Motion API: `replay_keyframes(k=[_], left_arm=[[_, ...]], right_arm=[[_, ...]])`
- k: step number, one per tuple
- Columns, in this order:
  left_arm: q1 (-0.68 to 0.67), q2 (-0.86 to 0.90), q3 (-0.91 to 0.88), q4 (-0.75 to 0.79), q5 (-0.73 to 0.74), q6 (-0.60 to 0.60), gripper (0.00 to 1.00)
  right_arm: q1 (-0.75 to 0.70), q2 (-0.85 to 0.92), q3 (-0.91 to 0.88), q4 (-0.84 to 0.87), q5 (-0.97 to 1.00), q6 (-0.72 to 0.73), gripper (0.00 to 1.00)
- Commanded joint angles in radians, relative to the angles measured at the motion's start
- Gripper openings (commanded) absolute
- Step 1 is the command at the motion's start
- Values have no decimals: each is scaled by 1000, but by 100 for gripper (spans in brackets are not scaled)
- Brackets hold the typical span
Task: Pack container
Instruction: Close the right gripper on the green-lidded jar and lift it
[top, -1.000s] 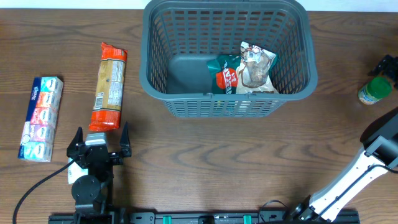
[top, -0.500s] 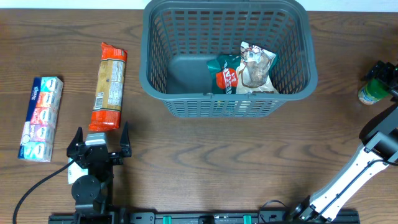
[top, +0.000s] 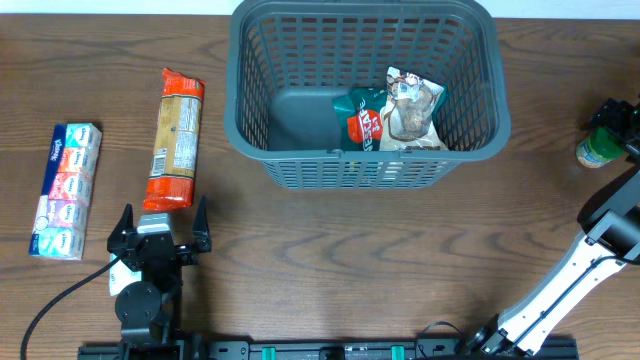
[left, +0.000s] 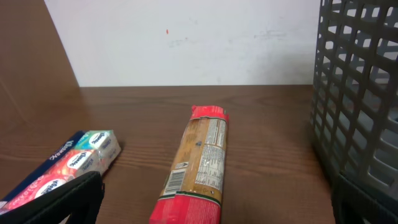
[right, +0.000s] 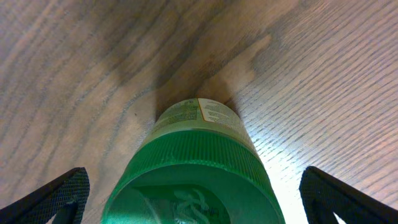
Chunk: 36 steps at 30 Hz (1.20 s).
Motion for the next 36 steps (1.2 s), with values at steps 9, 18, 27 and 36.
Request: replay_keyframes(k=[9, 18, 27, 36], left_arm=[[-4, -7, -11, 5, -1, -13, 99], [-4, -7, -11, 5, -1, -13, 99], [-4, -7, -11, 5, -1, -13, 99], [-4, -7, -11, 5, -1, -13, 99]], right_arm=[[7, 41, -25, 24, 3, 10, 94], [7, 41, -72, 49, 3, 12, 49], [7, 41, -72, 28, -1, 12, 1], [37, -24, -62, 18, -9, 12, 1]])
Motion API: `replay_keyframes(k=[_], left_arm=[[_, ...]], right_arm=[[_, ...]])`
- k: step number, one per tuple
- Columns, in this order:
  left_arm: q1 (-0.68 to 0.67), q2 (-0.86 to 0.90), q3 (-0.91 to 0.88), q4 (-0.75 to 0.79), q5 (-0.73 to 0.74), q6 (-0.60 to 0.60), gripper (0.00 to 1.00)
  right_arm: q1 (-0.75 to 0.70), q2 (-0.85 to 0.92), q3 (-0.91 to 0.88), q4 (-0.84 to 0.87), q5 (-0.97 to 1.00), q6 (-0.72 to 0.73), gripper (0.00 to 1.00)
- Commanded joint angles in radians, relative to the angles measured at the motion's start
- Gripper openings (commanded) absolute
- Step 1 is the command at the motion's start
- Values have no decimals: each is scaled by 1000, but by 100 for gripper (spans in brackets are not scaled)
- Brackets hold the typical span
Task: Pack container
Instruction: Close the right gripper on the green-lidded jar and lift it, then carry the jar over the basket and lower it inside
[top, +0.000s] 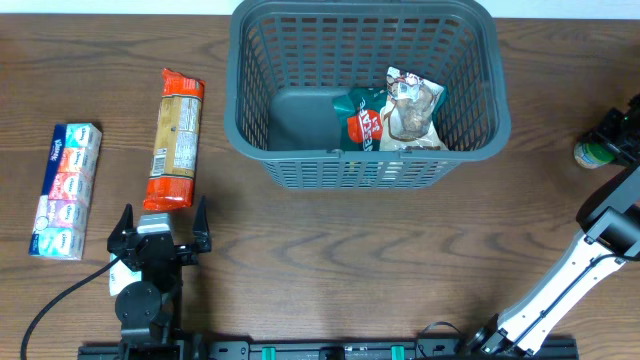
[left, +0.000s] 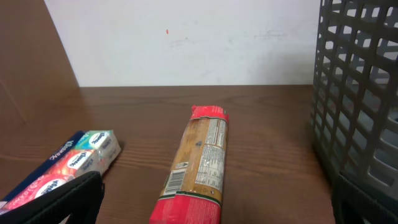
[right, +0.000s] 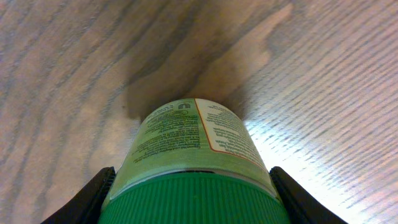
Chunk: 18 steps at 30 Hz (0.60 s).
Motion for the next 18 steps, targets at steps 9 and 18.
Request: replay_keyframes(k=[9, 18], left_arm=[[-4, -7, -11, 5, -1, -13, 99], [-4, -7, -11, 5, -1, -13, 99]], right_arm=[[101, -262, 1, 23, -148, -20, 1], [257, -612, 1, 49, -304, -179, 1]])
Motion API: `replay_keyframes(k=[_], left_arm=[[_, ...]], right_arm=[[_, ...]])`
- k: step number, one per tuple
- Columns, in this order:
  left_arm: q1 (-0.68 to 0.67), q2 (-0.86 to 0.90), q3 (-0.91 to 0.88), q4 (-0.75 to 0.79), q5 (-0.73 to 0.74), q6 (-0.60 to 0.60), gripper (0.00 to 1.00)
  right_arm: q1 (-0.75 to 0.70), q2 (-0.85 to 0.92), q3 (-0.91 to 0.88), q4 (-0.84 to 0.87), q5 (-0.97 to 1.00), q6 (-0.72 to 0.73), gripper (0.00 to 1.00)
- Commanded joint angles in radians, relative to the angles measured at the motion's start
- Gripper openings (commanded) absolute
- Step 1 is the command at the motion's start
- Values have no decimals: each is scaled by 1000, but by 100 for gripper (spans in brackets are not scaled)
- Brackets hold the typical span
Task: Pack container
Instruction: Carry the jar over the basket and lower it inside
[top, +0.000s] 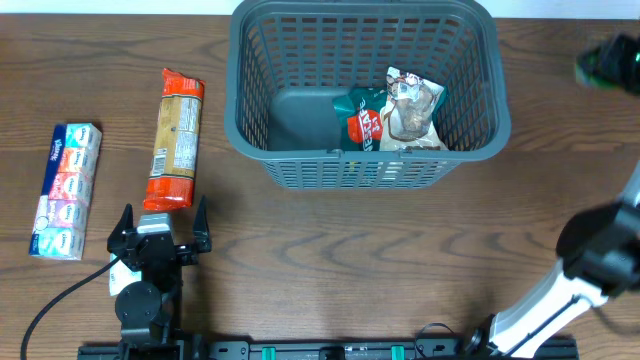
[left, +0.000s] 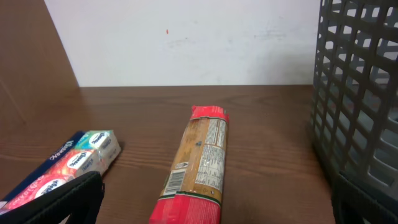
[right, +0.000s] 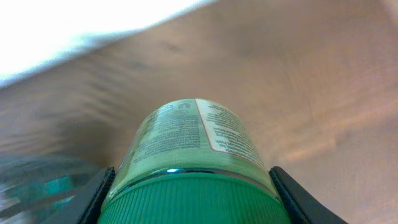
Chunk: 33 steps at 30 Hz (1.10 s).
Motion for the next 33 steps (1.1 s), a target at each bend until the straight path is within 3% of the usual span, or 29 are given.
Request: replay_keyframes(k=[1, 8, 14, 21, 33], left_arm=[[-4, -7, -11, 5, 0, -13, 99], [-4, -7, -11, 5, -1, -13, 99], [-4, -7, -11, 5, -1, -13, 99], [-4, -7, -11, 5, -1, -13, 98], [-4, -7, -11, 5, -1, -13, 99]], right_arm=[[75, -158, 15, 10, -126, -90, 1], [307, -370, 15, 12, -130, -90, 1], [544, -411, 15, -47, -119, -89, 2], [762, -320, 13, -179, -6, -108, 2], [975, -43, 13, -264, -7, -108, 1]])
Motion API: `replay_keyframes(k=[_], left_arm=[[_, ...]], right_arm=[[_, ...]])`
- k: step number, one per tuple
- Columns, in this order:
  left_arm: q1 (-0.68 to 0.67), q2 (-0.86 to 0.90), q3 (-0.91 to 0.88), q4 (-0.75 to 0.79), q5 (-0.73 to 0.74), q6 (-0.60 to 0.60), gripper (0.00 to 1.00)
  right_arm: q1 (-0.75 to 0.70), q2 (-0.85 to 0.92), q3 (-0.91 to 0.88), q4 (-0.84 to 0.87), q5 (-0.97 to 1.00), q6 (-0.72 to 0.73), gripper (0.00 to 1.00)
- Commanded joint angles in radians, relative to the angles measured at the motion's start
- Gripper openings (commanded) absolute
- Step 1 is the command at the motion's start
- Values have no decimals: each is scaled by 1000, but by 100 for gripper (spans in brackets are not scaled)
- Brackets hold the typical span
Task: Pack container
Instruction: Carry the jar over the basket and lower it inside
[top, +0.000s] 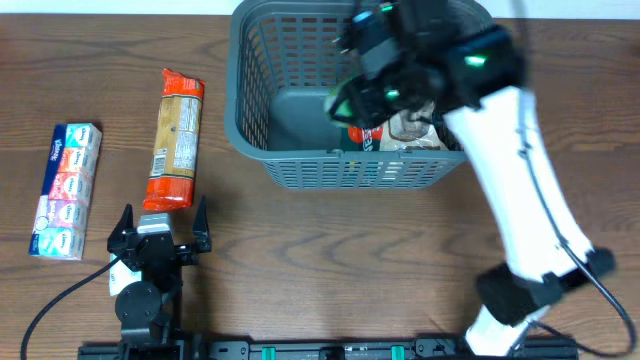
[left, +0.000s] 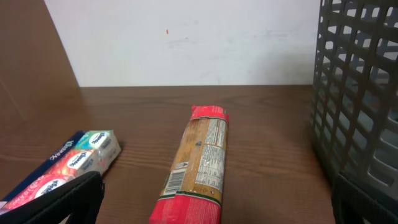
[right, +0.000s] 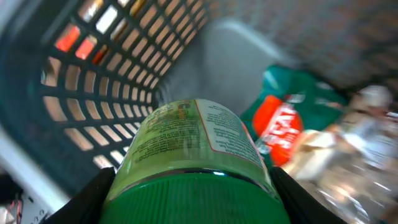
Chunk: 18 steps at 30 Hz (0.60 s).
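Observation:
My right gripper (top: 378, 88) is shut on a green-capped jar (right: 193, 149) and holds it over the inside of the grey basket (top: 250, 120). The jar's pale label faces the camera in the right wrist view, above the basket's bare left floor (right: 242, 56). In the basket lie a green and red bag (right: 283, 118) and a clear snack bag (top: 412, 125). My left gripper (top: 160, 225) rests open at the table's front left, holding nothing. A long red-ended cracker pack (top: 175, 135) lies just ahead of it, with a tissue pack (top: 65, 190) further left.
The basket's latticed wall (left: 360, 93) rises at the right of the left wrist view. The cracker pack (left: 199, 162) and tissue pack (left: 68, 165) lie on brown wood. A white wall stands beyond the table's far edge.
My right gripper, still holding the jar, has gone from the table's far right corner beside the basket to a spot over the basket's interior. The left arm has not moved.
At first my right gripper stood open around the jar on the table at the far right. Then it was shut on the jar there. Later it held the jar up near the back right corner, and now over the basket. The left arm stayed still throughout.

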Motion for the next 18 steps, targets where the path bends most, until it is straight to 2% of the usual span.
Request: replay_keyframes(k=[1, 10, 18], left_arm=[[-4, -7, -11, 5, -1, -13, 99], [-4, -7, -11, 5, -1, -13, 99], [-4, -7, -11, 5, -1, -13, 99]], right_arm=[[51, 64, 7, 2, 3, -14, 1], [86, 280, 7, -6, 22, 32, 1], [56, 349, 6, 20, 88, 99, 1]])
